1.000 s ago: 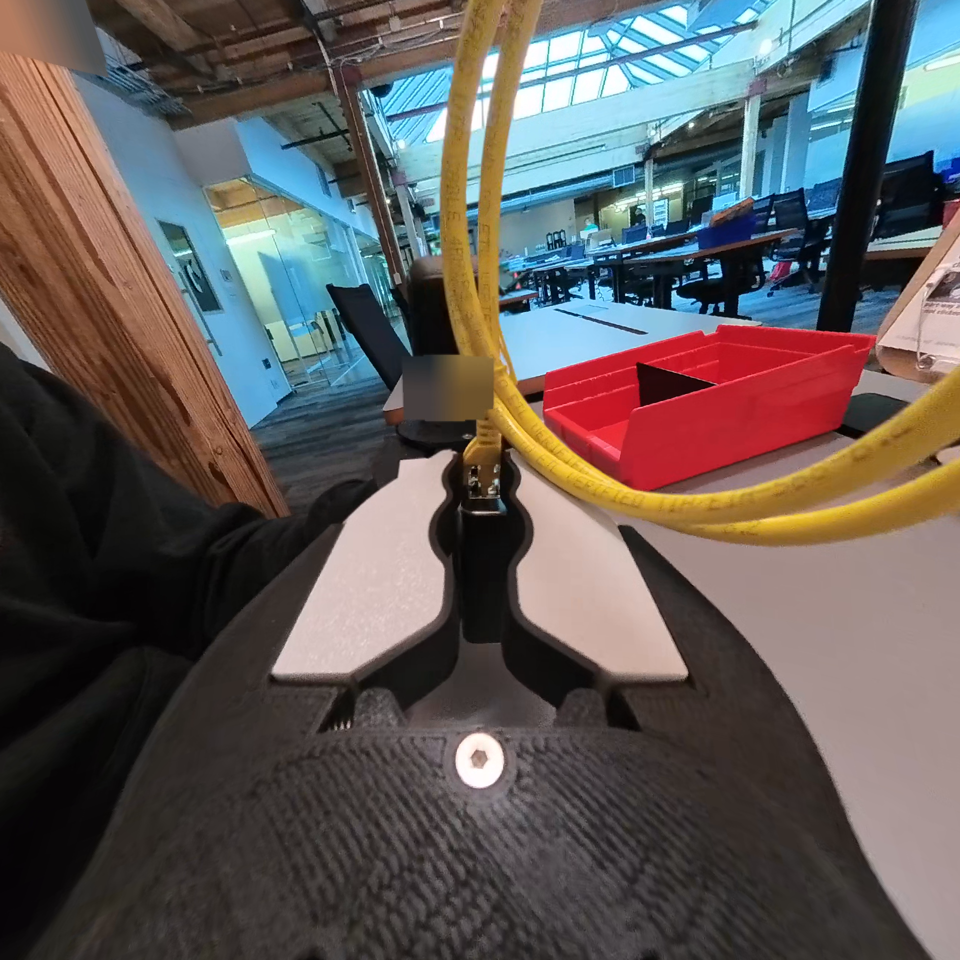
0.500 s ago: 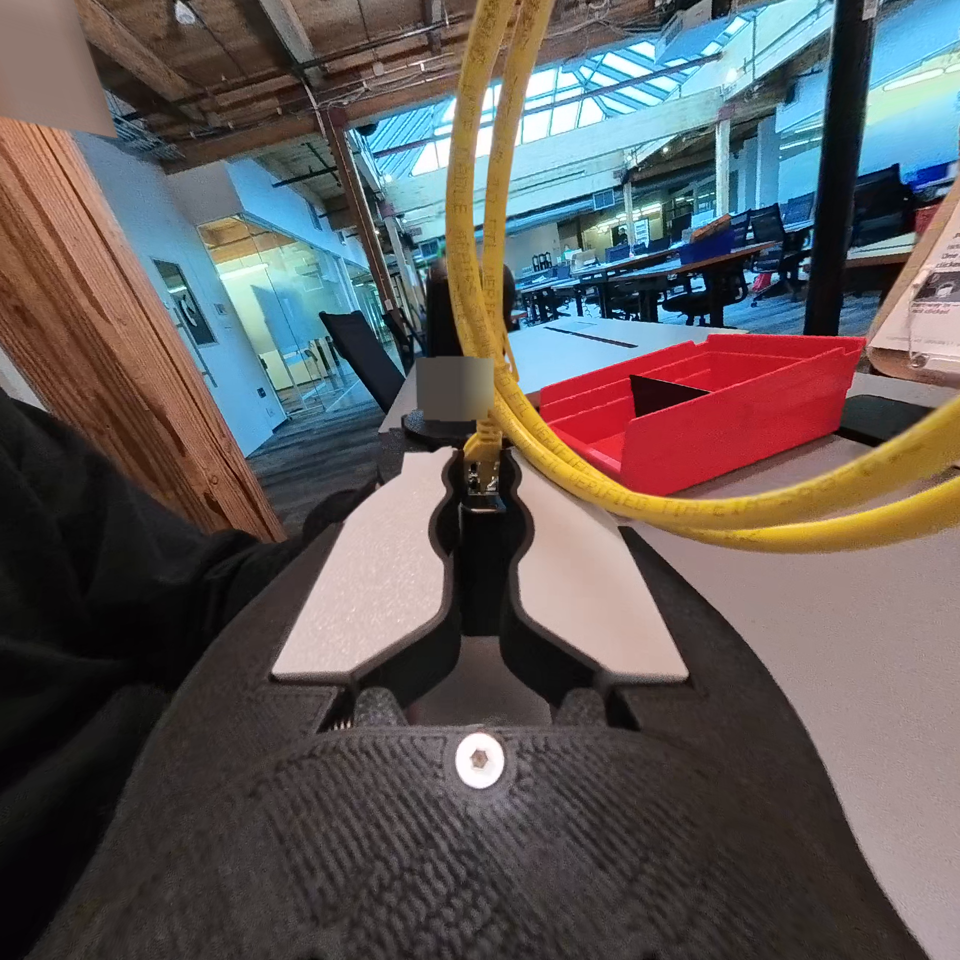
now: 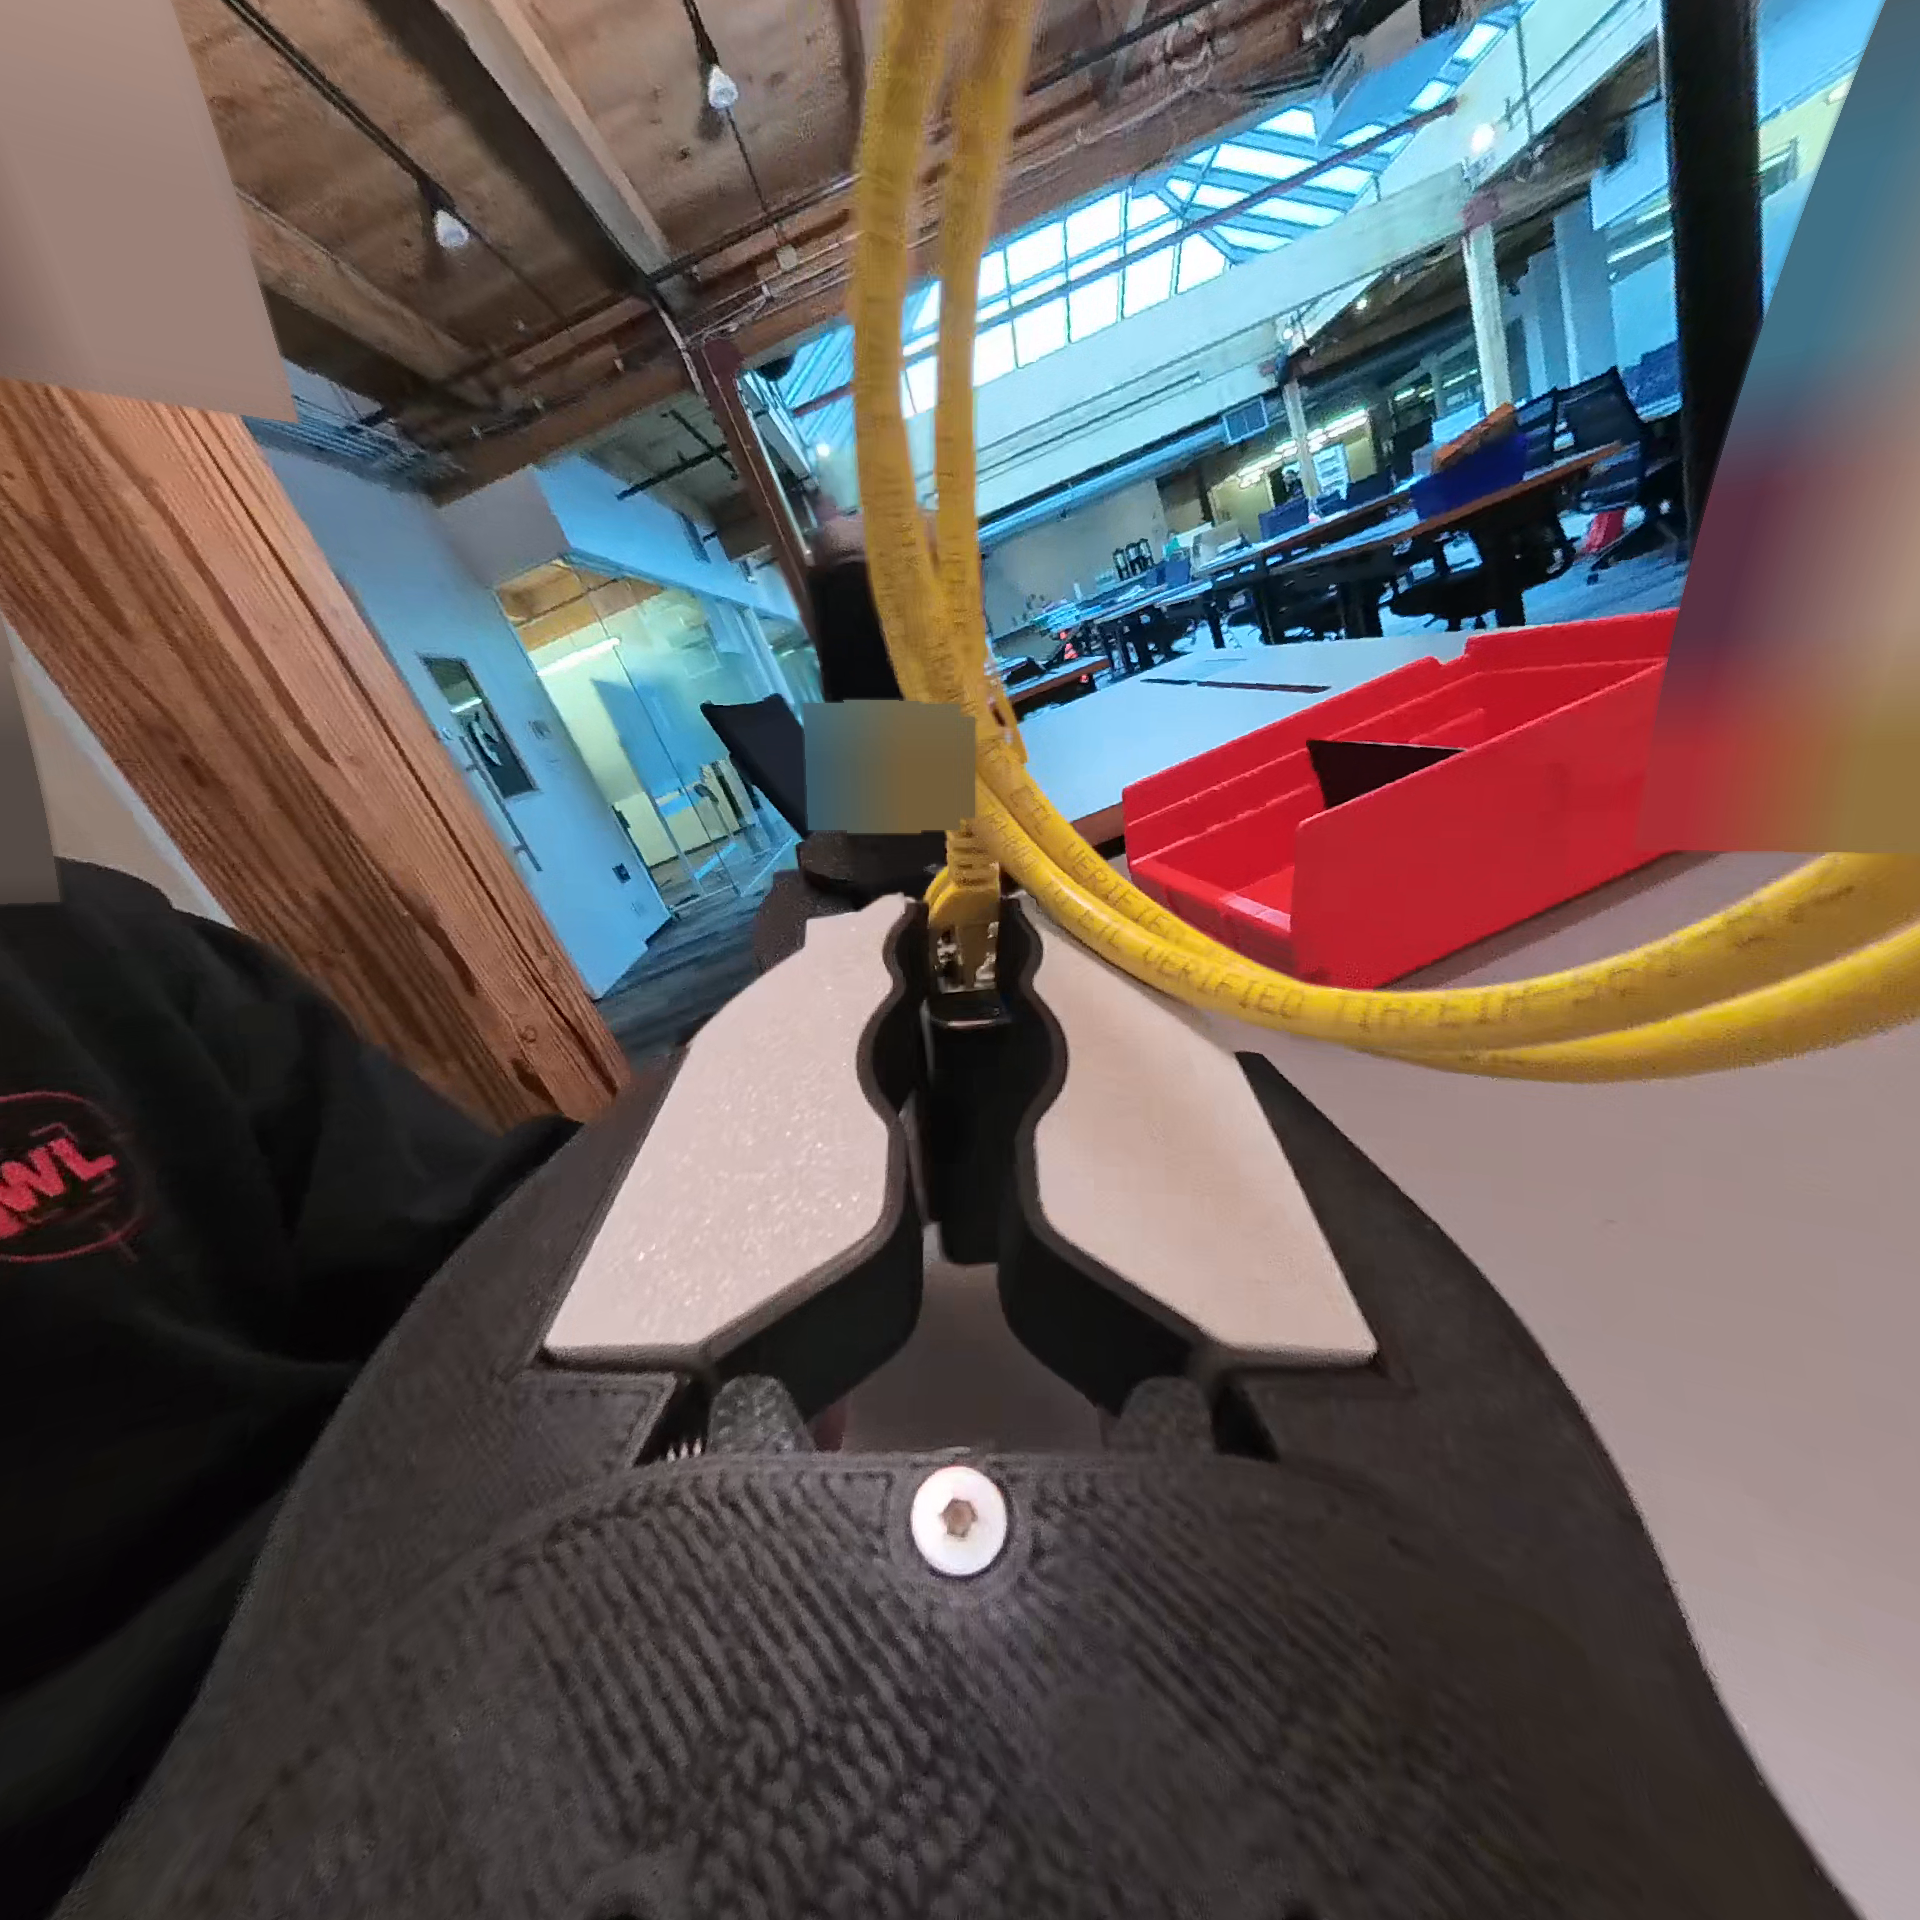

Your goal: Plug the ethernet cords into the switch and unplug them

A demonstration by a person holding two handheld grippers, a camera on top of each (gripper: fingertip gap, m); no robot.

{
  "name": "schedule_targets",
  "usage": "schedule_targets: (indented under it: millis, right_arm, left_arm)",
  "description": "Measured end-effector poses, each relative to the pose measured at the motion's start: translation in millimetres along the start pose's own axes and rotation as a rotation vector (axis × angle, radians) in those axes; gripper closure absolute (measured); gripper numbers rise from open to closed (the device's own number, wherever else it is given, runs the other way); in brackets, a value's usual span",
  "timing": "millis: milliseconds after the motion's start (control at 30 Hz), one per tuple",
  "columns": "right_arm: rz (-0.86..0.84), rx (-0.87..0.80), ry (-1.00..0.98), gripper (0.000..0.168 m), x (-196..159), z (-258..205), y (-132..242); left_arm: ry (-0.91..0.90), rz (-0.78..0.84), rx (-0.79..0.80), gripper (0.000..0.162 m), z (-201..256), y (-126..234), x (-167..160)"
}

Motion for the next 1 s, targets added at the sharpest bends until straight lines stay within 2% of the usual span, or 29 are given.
schedule_targets:
  millis: [133, 200, 400, 600, 833, 933, 1000]
  right_arm:
    - [-0.051, -0.029, 0.022, 0.155, -7, 6, 4]
    - [-0.055, -0.037, 0.029, 0.155, -8, 7, 5]
    - [-0.089, -0.032, 0.038, 0.155, -11, 7, 3]
    - [-0.084, 0.115, -0.037, 0.154, -17, 1, 9]
    - [-0.095, 0.120, 0.111, 0.155, -16, -5, 10]
    - [-0.114, 0.123, 0.107, 0.154, -16, -7, 8]
    - [-0.107, 0.122, 0.085, 0.145, -15, -8, 4]
  left_arm:
    - [0.178, 0.010, -0.160, 0.135, 0, -6, -7]
    - [0.196, 0.011, -0.175, 0.135, 0, -8, -8]
    - [0.132, -0.034, -0.100, 0.135, -4, -5, -12]
    - [-0.027, -0.116, 0.034, 0.135, -4, -6, -18]
    - [-0.041, -0.097, -0.004, 0.135, 3, -8, -14]
    - [-0.054, -0.105, -0.009, 0.135, 4, -7, -15]
    - [-0.058, -0.115, -0.002, 0.135, 4, -8, -16]
Point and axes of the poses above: each gripper's, where its closed fingertips meet, y back along the fingers, x out of its top, z = x × y across the jaws, the point moved 3 cm from there along y, back along the fingers, and after that the axes turned 9 degrees about y, right-handed, at the moved point
